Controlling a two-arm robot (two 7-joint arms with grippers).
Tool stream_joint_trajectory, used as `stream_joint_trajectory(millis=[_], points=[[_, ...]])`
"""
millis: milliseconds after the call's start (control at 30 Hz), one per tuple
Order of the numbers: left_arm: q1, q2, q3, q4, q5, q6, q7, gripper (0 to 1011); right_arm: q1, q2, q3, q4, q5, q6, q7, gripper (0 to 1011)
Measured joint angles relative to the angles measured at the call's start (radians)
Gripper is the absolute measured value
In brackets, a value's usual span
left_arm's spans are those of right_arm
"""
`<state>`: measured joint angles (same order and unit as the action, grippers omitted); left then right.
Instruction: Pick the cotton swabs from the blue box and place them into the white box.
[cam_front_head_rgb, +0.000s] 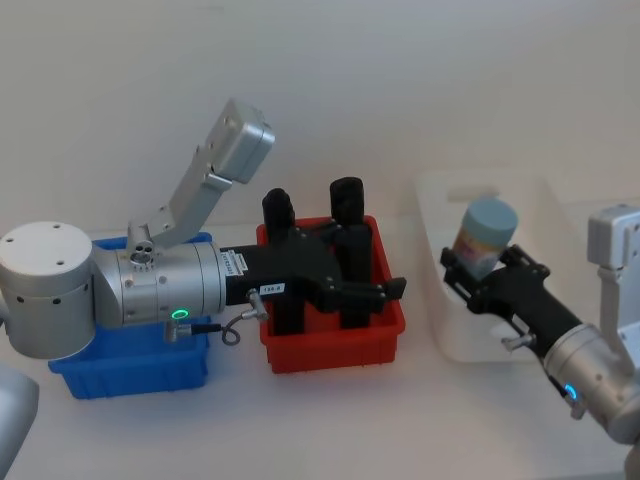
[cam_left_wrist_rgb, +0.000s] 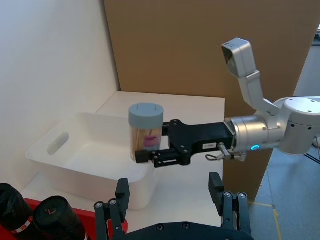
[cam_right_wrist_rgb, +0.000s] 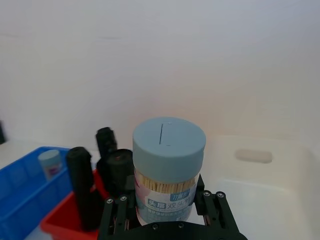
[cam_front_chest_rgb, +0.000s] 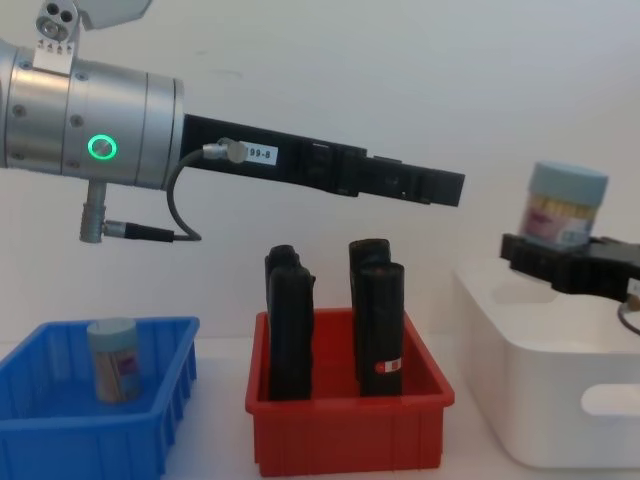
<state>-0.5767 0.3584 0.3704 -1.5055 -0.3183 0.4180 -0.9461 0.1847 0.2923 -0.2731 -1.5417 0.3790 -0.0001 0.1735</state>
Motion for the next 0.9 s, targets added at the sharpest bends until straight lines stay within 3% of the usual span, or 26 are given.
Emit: stream_joint_trajectory(millis=[433, 900], points=[[0.000, 0.000, 0.000, 0.000, 0.000, 0.000, 0.000, 1004, 0.161, -0.046, 0.030, 0.266, -0.045, -0.049, -0.063, 644], [0.000, 0.000, 0.000, 0.000, 0.000, 0.000, 0.000, 1004, 0.277, -0.083, 0.038, 0.470, -0.043, -0.041, -0.004, 644]])
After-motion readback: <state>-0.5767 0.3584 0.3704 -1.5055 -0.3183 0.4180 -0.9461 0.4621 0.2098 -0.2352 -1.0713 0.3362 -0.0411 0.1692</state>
